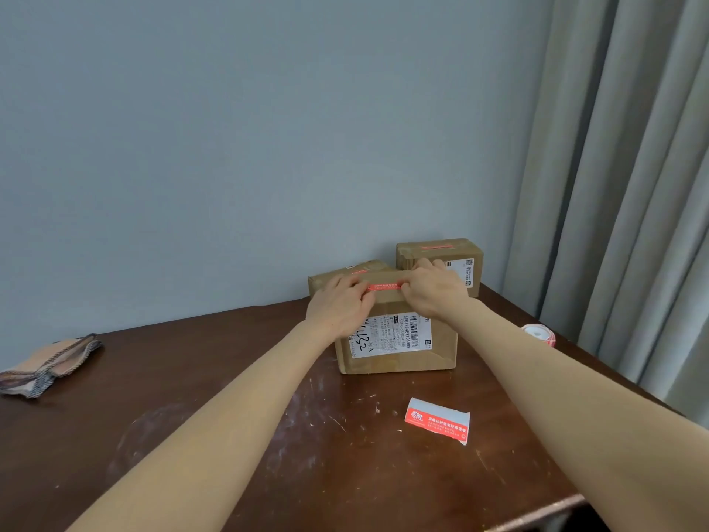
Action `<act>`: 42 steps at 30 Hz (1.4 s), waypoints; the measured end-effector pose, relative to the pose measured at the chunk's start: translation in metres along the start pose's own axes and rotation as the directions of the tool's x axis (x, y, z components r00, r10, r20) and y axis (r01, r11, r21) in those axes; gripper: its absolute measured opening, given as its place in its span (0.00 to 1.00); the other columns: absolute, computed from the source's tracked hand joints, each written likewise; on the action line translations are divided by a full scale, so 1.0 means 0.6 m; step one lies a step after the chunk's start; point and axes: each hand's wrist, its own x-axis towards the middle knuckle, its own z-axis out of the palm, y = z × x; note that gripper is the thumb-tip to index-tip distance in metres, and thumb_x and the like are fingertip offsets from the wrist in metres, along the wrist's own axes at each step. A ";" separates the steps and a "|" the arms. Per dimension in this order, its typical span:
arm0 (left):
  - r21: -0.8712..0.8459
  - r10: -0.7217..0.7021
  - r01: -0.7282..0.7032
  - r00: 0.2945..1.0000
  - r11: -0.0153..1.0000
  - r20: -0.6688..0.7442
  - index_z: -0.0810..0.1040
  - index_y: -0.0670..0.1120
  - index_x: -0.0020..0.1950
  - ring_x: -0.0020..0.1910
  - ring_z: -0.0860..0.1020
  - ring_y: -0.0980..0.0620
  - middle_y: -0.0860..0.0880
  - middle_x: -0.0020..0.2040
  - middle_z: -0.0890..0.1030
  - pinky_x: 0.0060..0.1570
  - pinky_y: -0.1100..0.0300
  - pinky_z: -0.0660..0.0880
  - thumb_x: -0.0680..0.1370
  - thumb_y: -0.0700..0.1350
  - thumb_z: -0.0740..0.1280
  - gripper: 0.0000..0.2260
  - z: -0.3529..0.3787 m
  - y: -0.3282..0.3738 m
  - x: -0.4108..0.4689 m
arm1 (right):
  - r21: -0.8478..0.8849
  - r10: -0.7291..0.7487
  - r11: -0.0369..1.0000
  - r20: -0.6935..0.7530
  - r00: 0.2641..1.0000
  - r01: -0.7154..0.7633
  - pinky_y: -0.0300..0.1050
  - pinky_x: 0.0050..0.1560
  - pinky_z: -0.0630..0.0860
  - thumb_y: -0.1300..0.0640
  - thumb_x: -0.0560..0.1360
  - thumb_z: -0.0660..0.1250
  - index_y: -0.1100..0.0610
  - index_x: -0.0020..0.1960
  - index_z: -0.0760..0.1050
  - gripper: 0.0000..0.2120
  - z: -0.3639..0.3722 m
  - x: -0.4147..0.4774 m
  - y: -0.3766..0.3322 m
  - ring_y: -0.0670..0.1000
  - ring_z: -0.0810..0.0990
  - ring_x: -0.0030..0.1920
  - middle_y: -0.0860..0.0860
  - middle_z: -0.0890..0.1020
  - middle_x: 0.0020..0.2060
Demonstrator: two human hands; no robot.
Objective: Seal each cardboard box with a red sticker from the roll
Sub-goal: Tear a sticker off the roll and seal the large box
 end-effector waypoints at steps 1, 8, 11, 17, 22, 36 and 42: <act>-0.031 -0.006 0.006 1.000 1.000 0.012 0.67 0.47 0.72 0.73 0.60 0.49 0.49 0.75 0.64 0.70 0.49 0.62 0.83 0.52 0.48 0.21 0.003 -0.001 0.001 | -0.003 0.010 1.000 -0.007 1.000 -0.010 0.54 0.64 0.65 0.53 0.80 0.50 0.54 0.63 0.76 0.20 0.003 -0.001 -0.001 0.58 0.67 0.64 0.55 0.71 0.65; -0.154 -0.026 0.030 0.999 0.988 0.025 0.69 0.44 0.70 0.72 0.63 0.49 0.47 0.74 0.65 0.69 0.51 0.64 0.82 0.57 0.50 0.24 0.007 -0.014 -0.005 | 0.103 0.011 0.995 0.016 1.000 -0.012 0.53 0.62 0.67 0.54 0.80 0.52 0.55 0.59 0.79 0.18 -0.004 -0.013 0.004 0.59 0.67 0.64 0.56 0.71 0.64; -0.116 -0.036 0.033 0.999 0.993 -0.016 0.68 0.46 0.72 0.72 0.64 0.51 0.50 0.74 0.64 0.68 0.52 0.66 0.81 0.61 0.50 0.27 0.006 -0.016 -0.013 | 0.128 0.007 0.992 0.023 1.000 -0.010 0.53 0.63 0.67 0.56 0.79 0.52 0.53 0.59 0.80 0.18 -0.008 -0.018 0.007 0.59 0.66 0.65 0.56 0.71 0.64; -0.055 -0.032 0.030 0.998 0.998 -0.045 0.74 0.48 0.66 0.67 0.68 0.51 0.51 0.69 0.72 0.62 0.50 0.71 0.80 0.63 0.48 0.27 0.006 -0.019 -0.013 | 0.151 0.008 0.988 0.048 0.999 -0.016 0.53 0.61 0.71 0.58 0.78 0.54 0.54 0.58 0.81 0.18 -0.013 -0.020 0.003 0.58 0.71 0.62 0.56 0.73 0.61; -0.015 -0.036 0.034 0.985 0.999 -0.171 0.80 0.50 0.60 0.60 0.74 0.52 0.52 0.61 0.77 0.49 0.56 0.74 0.81 0.60 0.53 0.22 0.000 -0.009 -0.025 | 0.220 0.031 0.975 -0.023 0.999 -0.025 0.48 0.50 0.74 0.62 0.76 0.56 0.59 0.52 0.83 0.16 -0.018 -0.032 0.006 0.58 0.77 0.53 0.55 0.79 0.53; 0.101 -0.001 0.016 0.990 0.995 -0.143 0.71 0.58 0.68 0.65 0.67 0.48 0.49 0.65 0.71 0.61 0.51 0.66 0.82 0.55 0.50 0.18 -0.006 0.010 -0.018 | 0.122 -0.036 0.992 -0.012 0.999 0.037 0.53 0.60 0.70 0.53 0.81 0.55 0.44 0.65 0.76 0.17 -0.013 -0.026 -0.002 0.56 0.69 0.63 0.54 0.71 0.62; 0.083 0.000 0.005 0.998 0.997 -0.061 0.65 0.62 0.72 0.72 0.60 0.49 0.49 0.74 0.64 0.69 0.49 0.59 0.81 0.61 0.47 0.21 -0.002 0.024 -0.019 | 0.062 -0.064 0.996 0.022 0.998 0.063 0.54 0.65 0.65 0.52 0.82 0.51 0.44 0.67 0.74 0.19 -0.008 -0.022 -0.010 0.58 0.68 0.63 0.56 0.71 0.60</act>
